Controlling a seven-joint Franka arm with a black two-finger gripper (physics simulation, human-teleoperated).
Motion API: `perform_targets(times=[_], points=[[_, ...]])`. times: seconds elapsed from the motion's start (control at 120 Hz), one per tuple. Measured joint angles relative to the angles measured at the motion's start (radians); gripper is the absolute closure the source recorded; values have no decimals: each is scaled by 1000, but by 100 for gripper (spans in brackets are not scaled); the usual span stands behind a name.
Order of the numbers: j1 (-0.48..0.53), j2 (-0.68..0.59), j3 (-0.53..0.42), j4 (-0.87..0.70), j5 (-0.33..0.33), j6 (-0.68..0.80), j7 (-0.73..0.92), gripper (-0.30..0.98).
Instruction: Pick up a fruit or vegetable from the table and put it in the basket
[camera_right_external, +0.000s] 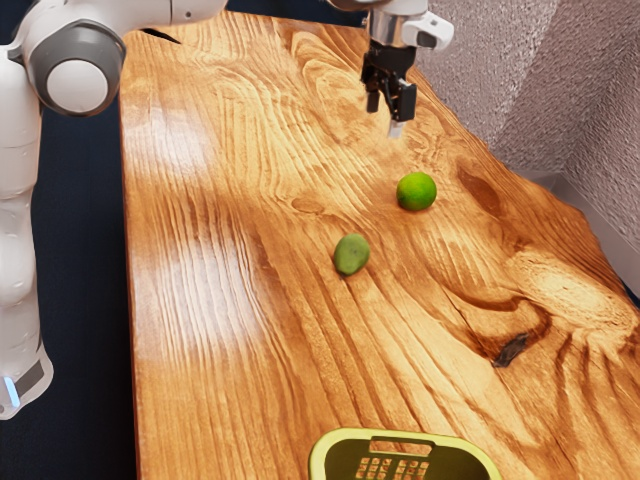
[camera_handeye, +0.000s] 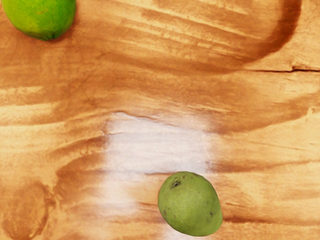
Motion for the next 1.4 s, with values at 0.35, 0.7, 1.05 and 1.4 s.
perform_targets(times=[0.35, 0.7, 1.05, 1.4], points=[[7, 20, 5, 48, 7, -53, -14, 0], [3, 16, 4, 46, -71, -143, -315, 0], [43, 29, 5, -40, -77, -200, -577, 0], [53, 47, 2, -48, -37, -132, -656, 0]])
